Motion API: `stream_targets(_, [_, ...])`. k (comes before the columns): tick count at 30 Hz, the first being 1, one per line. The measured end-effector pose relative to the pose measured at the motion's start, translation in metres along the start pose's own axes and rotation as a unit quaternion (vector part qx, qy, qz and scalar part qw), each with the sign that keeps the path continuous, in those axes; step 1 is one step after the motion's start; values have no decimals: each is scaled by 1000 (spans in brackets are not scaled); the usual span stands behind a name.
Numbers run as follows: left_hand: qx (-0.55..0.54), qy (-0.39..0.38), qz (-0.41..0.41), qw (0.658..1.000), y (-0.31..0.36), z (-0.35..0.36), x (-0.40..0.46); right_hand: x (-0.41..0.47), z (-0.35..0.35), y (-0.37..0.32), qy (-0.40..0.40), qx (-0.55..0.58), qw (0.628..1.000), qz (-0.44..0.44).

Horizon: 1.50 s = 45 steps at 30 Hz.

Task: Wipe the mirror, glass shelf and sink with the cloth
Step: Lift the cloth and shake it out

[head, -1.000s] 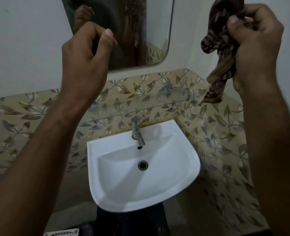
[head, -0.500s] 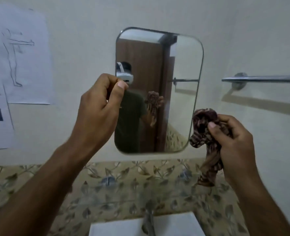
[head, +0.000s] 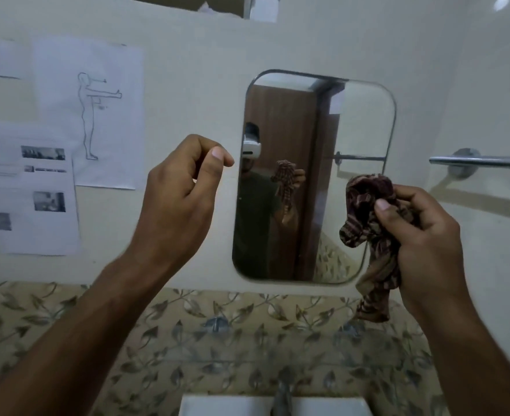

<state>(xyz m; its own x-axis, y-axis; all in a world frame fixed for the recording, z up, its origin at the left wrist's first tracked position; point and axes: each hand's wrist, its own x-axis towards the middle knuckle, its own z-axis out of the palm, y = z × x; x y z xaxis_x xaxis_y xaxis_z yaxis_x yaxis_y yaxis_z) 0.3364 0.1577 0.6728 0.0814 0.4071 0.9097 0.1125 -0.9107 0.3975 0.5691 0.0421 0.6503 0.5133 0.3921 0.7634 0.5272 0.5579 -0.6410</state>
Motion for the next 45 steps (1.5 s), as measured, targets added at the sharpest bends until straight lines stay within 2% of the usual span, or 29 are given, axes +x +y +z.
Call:
stream_targets(6, [43,7,-53,998,-15,-47,-37,-20,47,10,-65,52,996,19])
stream_targets(12, [128,21,-144,981,-51,-115,-104,-69,125,36,-180,117,973,81])
stream_targets(15, [166,36,-205,964,-65,-154,-144,-104,165,53,-250,146,946,143])
stream_targets(21, [197,77,-299,931,-72,-216,-222,-183,231,75,-376,222,862,258])
stream_targets(26, [201,134,-415,877,-79,-235,-338,-278,268,95,-433,259,787,356])
stream_targets(32, [248,128,-578,767,-94,-242,-475,-427,298,133,-514,196,701,454])
stream_targets(35, [266,115,-622,727,-111,-259,-518,-495,313,162,-560,150,688,437])
stream_targets(38, [272,115,-648,702,-129,-279,-556,-548,328,185,-610,106,675,400])
stream_targets(45, [272,56,-723,633,-172,-293,-648,-651,354,237,-725,33,653,216])
